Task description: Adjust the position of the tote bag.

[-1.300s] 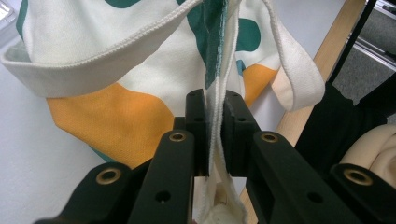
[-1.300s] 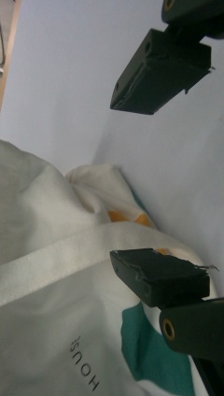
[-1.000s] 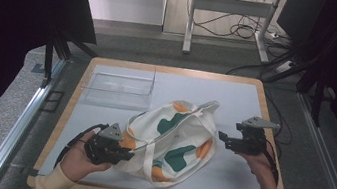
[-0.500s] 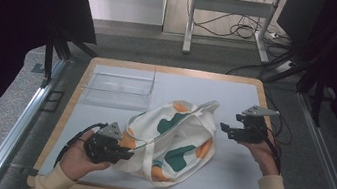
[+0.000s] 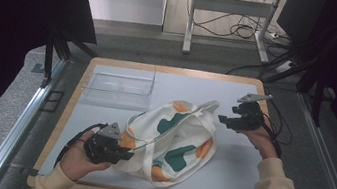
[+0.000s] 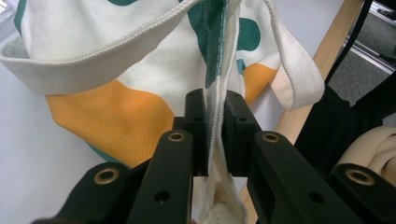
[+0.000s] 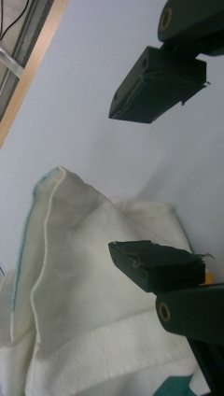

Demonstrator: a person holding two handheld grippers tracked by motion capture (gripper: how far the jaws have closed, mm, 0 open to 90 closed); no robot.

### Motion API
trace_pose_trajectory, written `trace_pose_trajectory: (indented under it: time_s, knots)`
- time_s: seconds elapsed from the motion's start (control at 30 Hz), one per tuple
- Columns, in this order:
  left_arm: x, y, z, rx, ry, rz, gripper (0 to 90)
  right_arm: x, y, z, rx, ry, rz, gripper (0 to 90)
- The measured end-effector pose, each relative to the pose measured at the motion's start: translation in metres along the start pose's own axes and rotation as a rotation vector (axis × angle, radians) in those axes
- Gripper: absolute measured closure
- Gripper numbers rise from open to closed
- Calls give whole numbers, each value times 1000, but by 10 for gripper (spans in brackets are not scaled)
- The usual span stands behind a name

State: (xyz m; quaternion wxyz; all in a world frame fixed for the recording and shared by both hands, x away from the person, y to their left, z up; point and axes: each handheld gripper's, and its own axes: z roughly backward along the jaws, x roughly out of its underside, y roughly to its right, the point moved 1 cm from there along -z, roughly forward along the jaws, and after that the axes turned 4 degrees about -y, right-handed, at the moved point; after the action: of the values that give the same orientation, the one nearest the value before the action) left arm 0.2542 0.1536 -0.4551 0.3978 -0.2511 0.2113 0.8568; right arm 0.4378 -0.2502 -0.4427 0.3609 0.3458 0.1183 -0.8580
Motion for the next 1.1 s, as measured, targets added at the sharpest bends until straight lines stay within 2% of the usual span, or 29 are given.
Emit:
trace_pose_trajectory:
  time_s: [0.17,0.37,0.5,0.7,0.8,0.9,0.97,1.03,1.1]
  knots:
    - [0,0,0,1,-1,0,823,-11,5,-9,-18,-17,27,298]
    - [0,0,0,2,0,0,821,-21,4,-18,-29,-22,74,291]
    - [0,0,0,1,-1,-1,822,-27,3,-27,-40,-50,102,311]
    - [1,0,-1,4,0,2,822,-29,4,-41,-70,-50,120,334]
    - [1,0,-1,5,-2,3,822,-31,6,-45,-82,-34,127,339]
    - [1,-1,-1,4,-3,4,821,-34,5,-46,-87,-41,150,344]
    - [1,-1,-2,5,-5,4,820,-41,2,-47,-93,-58,190,378]
    - [1,-1,-2,5,-6,4,820,-42,2,-48,-95,-59,202,390]
    - [1,-1,-2,5,-5,4,820,-44,1,-49,-108,-74,209,443]
